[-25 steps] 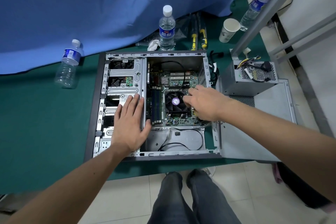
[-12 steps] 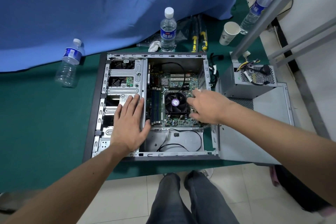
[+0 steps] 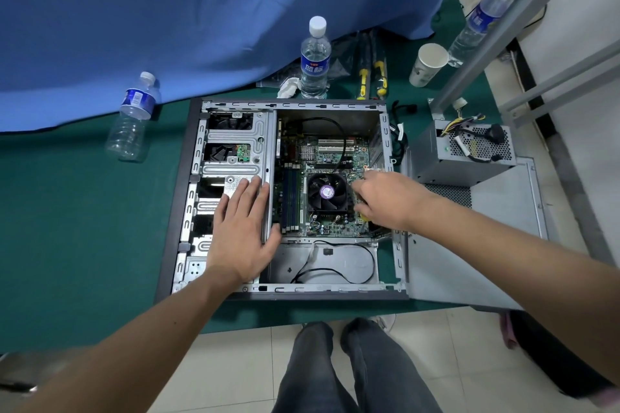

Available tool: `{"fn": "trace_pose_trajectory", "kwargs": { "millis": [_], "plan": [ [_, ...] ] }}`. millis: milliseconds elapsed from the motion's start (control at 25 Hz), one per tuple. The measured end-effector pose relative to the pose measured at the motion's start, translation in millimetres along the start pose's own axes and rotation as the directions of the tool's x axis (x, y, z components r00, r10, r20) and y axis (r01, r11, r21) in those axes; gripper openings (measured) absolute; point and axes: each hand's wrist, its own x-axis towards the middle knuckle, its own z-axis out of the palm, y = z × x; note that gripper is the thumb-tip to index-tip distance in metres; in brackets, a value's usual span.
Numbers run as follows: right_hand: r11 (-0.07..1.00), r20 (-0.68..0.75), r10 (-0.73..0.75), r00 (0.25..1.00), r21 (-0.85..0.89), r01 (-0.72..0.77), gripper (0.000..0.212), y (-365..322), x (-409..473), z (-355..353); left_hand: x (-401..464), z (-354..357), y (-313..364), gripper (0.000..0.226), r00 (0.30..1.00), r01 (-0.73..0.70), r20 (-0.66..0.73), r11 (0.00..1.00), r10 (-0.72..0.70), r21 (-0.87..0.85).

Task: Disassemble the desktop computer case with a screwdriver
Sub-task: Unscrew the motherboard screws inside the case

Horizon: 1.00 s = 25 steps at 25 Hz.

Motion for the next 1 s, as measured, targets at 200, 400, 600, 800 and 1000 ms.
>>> {"fn": "trace_pose_trajectory", "kwargs": {
  "millis": [200, 400, 600, 800, 1000],
  "plan": [
    [0.999, -0.058, -0.029, 0.998, 0.011, 0.030, 0.010, 2.8, -4.4, 0.0, 0.1, 1.6, -1.8, 0.074, 1.000, -0.003, -0.001, 1.000, 0.003, -0.008],
    [0.986, -0.139, 0.088, 0.986, 0.154, -0.066, 0.009, 10.0, -19.3, -4.6, -0.2, 2.9, -3.1, 0.074, 1.000, -0.003, -0.014, 1.000, 0.003, -0.005],
    [0.896, -0.230, 0.256, 0.939, 0.421, -0.141, 0.010, 14.1, -38.2, -10.4, -0.1, -0.1, 0.0, 0.076, 1.000, -0.006, -0.009, 1.000, 0.006, -0.013],
    [0.685, -0.247, 0.478, 0.843, 0.706, -0.181, 0.008, 17.5, -55.8, -9.1, 4.1, -15.3, 9.5, 0.082, 0.998, 0.041, 0.055, 0.994, -0.036, -0.098],
    [0.508, -0.193, 0.553, 0.810, 0.849, -0.145, 0.010, 18.5, -65.6, -11.1, 5.5, -24.3, 52.2, 0.082, 0.990, -0.103, 0.076, 0.983, 0.115, -0.149]
  ]
}}
